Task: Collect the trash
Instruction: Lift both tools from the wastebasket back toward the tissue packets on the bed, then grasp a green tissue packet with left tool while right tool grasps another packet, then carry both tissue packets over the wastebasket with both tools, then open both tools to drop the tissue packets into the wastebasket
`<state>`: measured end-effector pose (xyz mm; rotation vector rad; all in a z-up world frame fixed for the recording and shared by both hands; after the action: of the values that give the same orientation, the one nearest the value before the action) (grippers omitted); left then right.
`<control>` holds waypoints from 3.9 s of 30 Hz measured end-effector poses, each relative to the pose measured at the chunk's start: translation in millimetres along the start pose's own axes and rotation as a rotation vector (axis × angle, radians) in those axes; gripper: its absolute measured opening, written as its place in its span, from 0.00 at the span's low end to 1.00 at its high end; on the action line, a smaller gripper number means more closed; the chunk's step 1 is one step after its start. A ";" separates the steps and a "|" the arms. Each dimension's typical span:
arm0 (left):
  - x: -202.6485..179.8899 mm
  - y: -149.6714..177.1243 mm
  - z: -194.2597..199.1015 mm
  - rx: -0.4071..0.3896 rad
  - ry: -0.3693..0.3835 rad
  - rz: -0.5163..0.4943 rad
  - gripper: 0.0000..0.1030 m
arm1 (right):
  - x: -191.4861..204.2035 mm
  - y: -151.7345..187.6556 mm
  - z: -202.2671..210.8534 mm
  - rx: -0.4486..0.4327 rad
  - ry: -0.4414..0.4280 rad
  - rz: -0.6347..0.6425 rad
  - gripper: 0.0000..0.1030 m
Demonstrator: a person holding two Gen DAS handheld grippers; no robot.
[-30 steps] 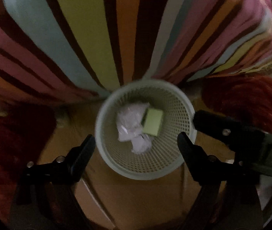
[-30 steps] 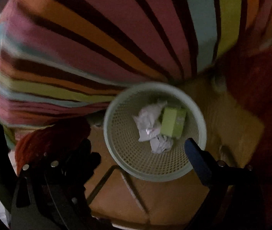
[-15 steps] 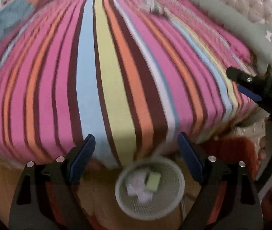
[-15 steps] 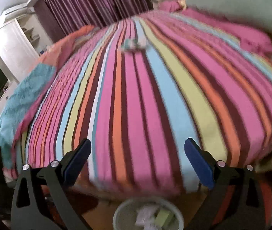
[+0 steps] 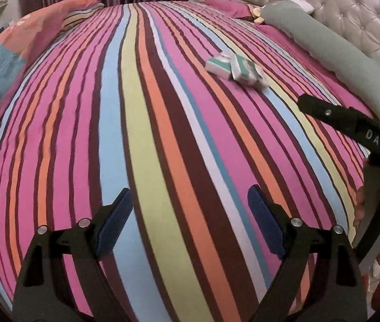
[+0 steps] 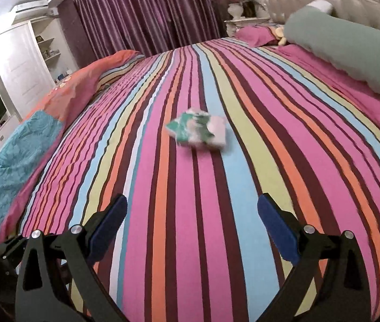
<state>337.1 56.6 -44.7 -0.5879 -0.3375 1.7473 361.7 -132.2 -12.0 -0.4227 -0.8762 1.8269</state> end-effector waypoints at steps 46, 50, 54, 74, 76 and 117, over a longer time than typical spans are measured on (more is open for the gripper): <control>-88.1 -176.5 -181.8 0.043 -0.002 -0.195 0.52 | -87.6 -49.1 -123.6 0.181 0.118 0.186 0.72; -78.6 -173.2 -171.7 0.036 0.008 -0.145 0.50 | -83.3 -50.6 -121.1 0.178 0.121 0.196 0.65; -68.1 -160.7 -145.8 0.009 0.009 -0.137 0.50 | -77.3 -46.6 -106.5 0.160 0.104 0.159 0.65; -24.4 64.7 59.9 0.001 0.002 -0.053 0.50 | 34.0 88.2 92.1 0.128 -0.098 0.115 0.65; -24.2 93.6 75.6 0.006 0.012 -0.057 0.50 | 43.2 107.0 109.0 0.143 -0.111 0.105 0.65; 5.5 373.6 -49.5 0.796 -0.052 0.196 0.50 | 60.0 377.2 17.7 0.994 -0.101 -0.431 0.65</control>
<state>58.4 -38.0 -280.2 0.0058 0.3926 1.8991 81.2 -165.2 -269.7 0.4581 -0.0294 1.6423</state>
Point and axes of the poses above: each gripper's, at about its wrist camera, not at the fingertips, and z roughly against the way its jaws point, x to its left, y to its underside, the point moved 3 cm from there along -z, roughly the way its jaws point, and after that the axes turned 11 degrees about z, right-handed, at the moved point
